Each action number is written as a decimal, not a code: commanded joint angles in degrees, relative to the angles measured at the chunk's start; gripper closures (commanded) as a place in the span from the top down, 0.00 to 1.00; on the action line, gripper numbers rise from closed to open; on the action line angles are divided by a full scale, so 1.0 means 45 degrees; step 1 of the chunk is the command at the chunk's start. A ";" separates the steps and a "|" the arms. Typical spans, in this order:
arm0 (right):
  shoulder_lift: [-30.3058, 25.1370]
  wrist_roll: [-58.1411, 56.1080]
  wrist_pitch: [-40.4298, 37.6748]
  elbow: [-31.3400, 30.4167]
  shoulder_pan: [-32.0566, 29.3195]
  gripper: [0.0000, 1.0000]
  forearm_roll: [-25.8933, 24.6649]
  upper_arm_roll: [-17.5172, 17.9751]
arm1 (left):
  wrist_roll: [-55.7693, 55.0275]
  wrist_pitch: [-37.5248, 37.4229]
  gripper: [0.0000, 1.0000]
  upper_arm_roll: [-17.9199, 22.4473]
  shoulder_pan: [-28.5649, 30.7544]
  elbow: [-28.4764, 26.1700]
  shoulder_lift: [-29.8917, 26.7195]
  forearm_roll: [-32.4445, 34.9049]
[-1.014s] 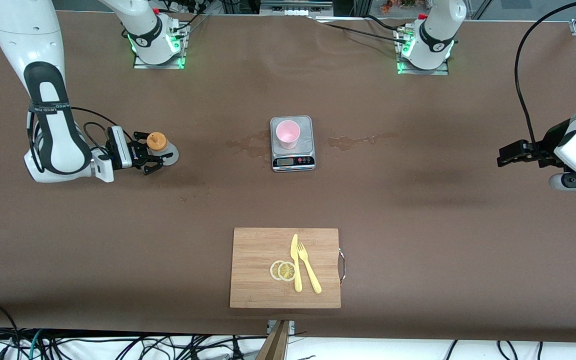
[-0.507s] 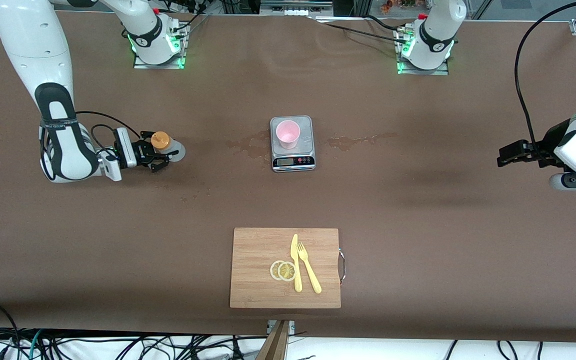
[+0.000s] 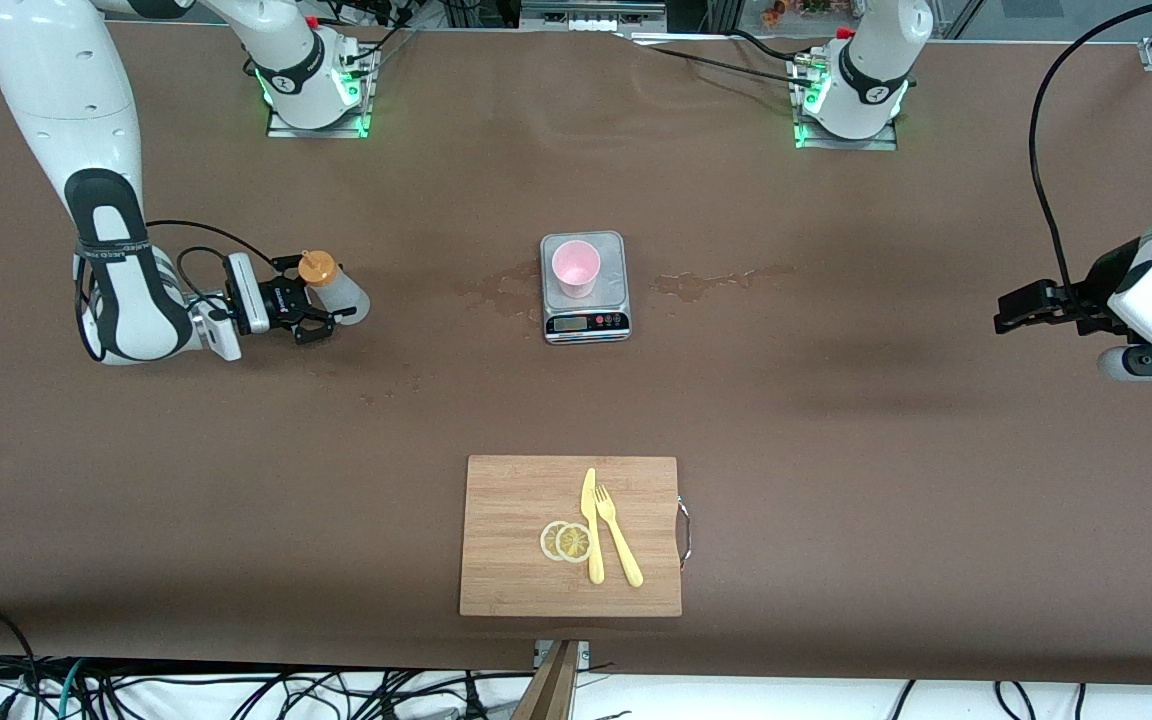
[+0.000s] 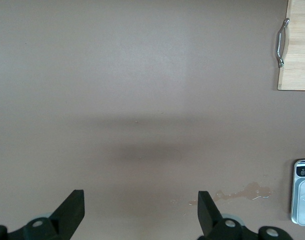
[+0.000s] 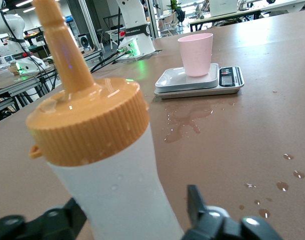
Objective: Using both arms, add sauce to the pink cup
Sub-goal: 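Carry the bottle back with the right gripper and set it down, then open the right gripper and withdraw it from the bottle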
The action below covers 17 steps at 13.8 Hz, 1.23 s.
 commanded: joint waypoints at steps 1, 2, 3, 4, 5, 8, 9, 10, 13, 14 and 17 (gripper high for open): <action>-0.0139 -0.0090 -0.0311 0.0139 -0.0268 1.00 -0.0226 -0.0222 | 0.0287 -0.0197 1.00 0.0005 0.0035 0.0099 -0.0023 -0.0186; -0.0333 -0.0090 -0.0369 0.0159 -0.0268 1.00 -0.0614 -0.0379 | 0.0287 -0.0197 1.00 -0.0015 0.0055 0.0099 -0.0023 -0.0205; -0.0606 -0.0070 -0.0408 0.0198 -0.0268 1.00 -0.0966 -0.0593 | 0.0287 -0.0197 1.00 -0.0015 0.0035 0.0099 -0.0023 -0.0205; -0.0995 -0.0051 -0.0370 0.0217 -0.0249 1.00 -0.1453 -0.0769 | 0.0268 -0.0197 1.00 -0.0015 -0.0003 0.0099 -0.0023 -0.0205; -0.1521 0.0201 -0.0311 0.0314 -0.0249 1.00 -0.2251 -0.0868 | 0.0268 -0.0197 1.00 -0.0015 -0.0004 0.0099 -0.0023 -0.0205; -0.3668 0.1838 0.0312 0.0393 -0.0249 1.00 -0.4791 -0.0947 | 0.0287 -0.0177 1.00 0.0004 0.0035 0.0099 -0.0023 -0.0205; -0.4255 0.2482 0.0430 0.0413 -0.0249 1.00 -0.5320 -0.0947 | 0.0268 -0.0197 1.00 -0.0015 0.0035 0.0099 -0.0023 -0.0205; -0.4802 0.3358 0.0625 0.0432 -0.0268 1.00 -0.5867 -0.0947 | 0.0268 -0.0197 1.00 -0.0015 0.0016 0.0099 -0.0023 -0.0205; -0.6715 0.7903 0.1404 0.0432 -0.0249 1.00 -0.8207 -0.0501 | 0.0268 -0.0197 1.00 0.0004 0.0035 0.0099 -0.0023 -0.0205; -0.7321 0.9136 0.1621 0.0452 -0.0249 1.00 -0.8719 -0.0130 | 0.0268 -0.0177 1.00 -0.0015 0.0016 0.0099 -0.0023 -0.0205; -0.8536 1.2518 0.1487 0.1015 -0.0268 1.00 -0.9951 0.0418 | 0.0268 -0.0177 1.00 -0.0015 0.0016 0.0099 -0.0023 -0.0205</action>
